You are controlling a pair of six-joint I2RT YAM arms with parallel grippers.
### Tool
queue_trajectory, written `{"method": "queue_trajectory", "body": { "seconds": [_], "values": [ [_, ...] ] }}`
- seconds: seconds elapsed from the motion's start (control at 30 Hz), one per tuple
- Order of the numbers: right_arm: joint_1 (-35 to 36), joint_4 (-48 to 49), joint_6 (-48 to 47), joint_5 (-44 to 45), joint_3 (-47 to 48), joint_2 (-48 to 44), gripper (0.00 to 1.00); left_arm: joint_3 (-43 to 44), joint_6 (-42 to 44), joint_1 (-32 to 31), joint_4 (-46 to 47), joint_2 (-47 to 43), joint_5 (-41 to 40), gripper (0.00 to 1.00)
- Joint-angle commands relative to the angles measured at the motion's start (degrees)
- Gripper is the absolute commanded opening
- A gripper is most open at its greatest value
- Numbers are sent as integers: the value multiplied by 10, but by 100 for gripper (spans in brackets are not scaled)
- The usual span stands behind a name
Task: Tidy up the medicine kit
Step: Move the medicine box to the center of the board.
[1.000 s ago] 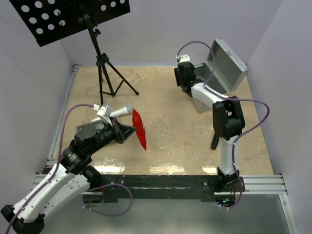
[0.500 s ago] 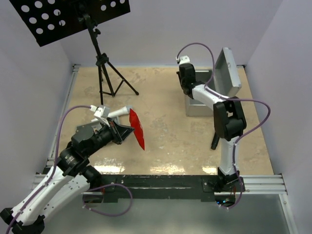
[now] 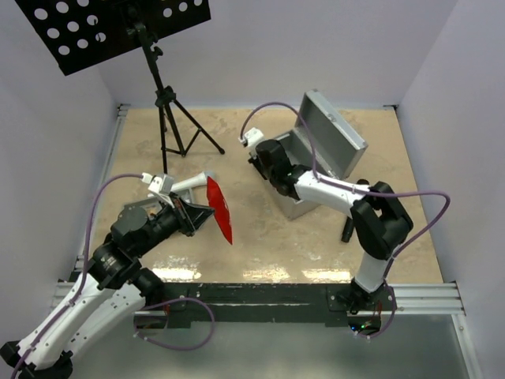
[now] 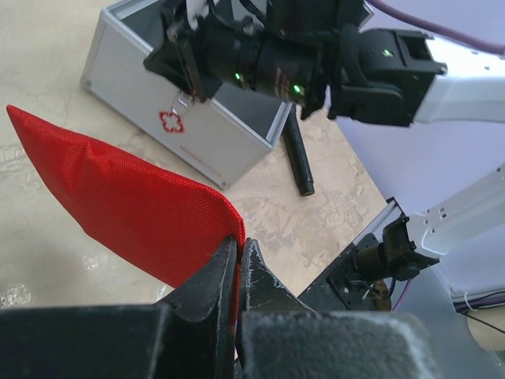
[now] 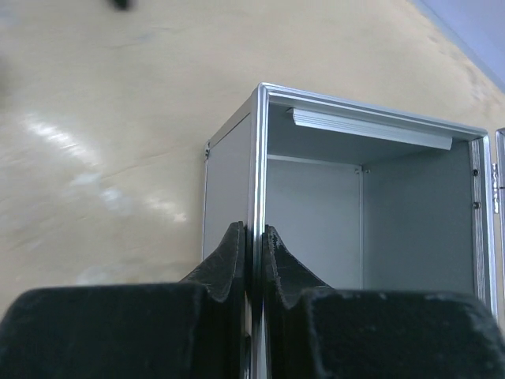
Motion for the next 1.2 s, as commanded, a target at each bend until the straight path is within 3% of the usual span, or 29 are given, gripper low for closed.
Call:
{"method": "queue_trajectory", "body": {
  "seconds": [0.0, 0.23, 0.47, 0.8, 1.13, 1.17],
  "values": [
    [45, 36, -73, 0, -30, -100, 0, 26, 20, 2, 3, -20, -15, 0],
    [110, 49, -115, -21, -127, -196, 0, 58, 21, 3, -25, -26, -31, 0],
    [165, 58, -229, -65, -231, -297, 0, 56, 23, 3, -30, -27, -50, 0],
    [180, 53, -358, -43, -270, -298, 0, 38, 16, 2, -8, -16, -39, 0],
    [164, 81, -367, -108, -269, -284, 0, 44, 21, 3, -3, -7, -38, 0],
    [163, 75, -361, -111, -262, -284, 6, 45, 22, 3, -4, -8, -39, 0]
  ]
}}
